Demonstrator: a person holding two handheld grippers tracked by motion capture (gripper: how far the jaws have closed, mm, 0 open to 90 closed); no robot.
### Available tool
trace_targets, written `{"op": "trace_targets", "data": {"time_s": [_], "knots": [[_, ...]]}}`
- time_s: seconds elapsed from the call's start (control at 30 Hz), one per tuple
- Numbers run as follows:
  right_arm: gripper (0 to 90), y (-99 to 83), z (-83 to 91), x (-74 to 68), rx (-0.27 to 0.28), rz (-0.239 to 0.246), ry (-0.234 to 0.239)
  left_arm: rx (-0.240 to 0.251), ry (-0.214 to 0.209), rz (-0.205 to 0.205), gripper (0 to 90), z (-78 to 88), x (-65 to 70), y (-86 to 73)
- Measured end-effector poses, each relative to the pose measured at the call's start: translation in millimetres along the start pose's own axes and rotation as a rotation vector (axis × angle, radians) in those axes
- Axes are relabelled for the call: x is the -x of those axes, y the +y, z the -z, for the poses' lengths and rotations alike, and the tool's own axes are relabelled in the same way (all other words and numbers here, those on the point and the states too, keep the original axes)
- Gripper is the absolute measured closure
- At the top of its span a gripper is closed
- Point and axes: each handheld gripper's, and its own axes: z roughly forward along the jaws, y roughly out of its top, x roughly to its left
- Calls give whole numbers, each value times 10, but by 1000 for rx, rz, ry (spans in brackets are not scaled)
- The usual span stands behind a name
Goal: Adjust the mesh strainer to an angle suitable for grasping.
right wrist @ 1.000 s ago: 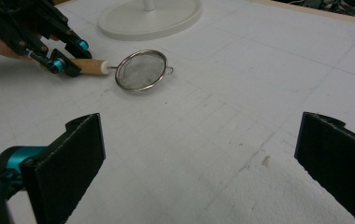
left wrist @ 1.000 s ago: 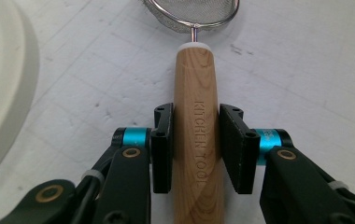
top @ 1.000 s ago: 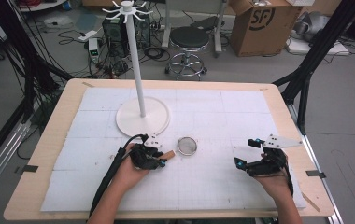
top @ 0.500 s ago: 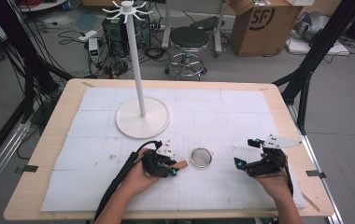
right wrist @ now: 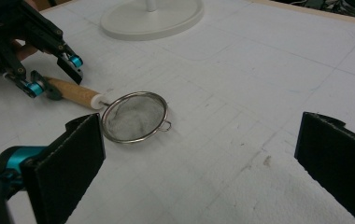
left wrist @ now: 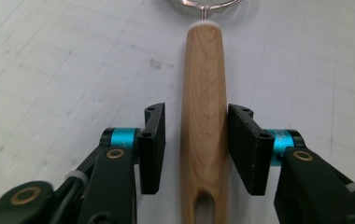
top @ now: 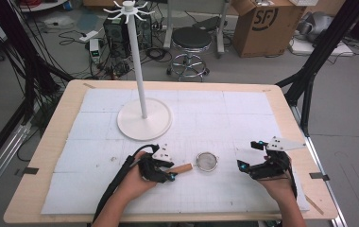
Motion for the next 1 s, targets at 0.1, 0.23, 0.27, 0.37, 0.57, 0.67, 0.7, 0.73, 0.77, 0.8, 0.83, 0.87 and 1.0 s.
{"op": "trace_targets", "data": {"time_s": [0.1,0.23,0.27,0.37,0.57,0.67,0.7,0.73,0.77,0.8,0.83,0.87,1.0], "knots": [[5,1,-6,-4,-2,0,-3,0,-2,2,658,48,-20,-46],[6,5,-19,-6,-6,6,0,-4,-8,-18,668,37,13,-30],[6,6,-21,-8,-7,4,1,-4,-12,-26,670,28,22,-22],[6,7,-30,1,-1,7,0,1,-26,-44,673,-4,56,8],[6,9,-21,-5,-2,4,1,1,-50,-82,674,-111,158,116],[6,10,-13,-5,4,4,0,-6,-60,-104,674,-172,210,181],[6,10,-11,-3,5,5,2,-6,-60,-104,674,-172,210,181],[6,10,-11,0,7,8,2,-4,-69,-118,674,-216,245,223],[6,10,-11,-1,6,7,1,3,-74,-112,673,-239,273,240],[6,10,-11,-1,6,8,3,2,-77,-121,673,-255,288,256],[6,10,-12,-4,5,4,3,2,-77,-131,671,-268,303,267],[6,10,-12,-3,5,5,3,-2,-74,-142,669,-272,306,273],[6,8,-9,-2,5,5,3,-1,-67,-131,605,-273,292,258]]}}
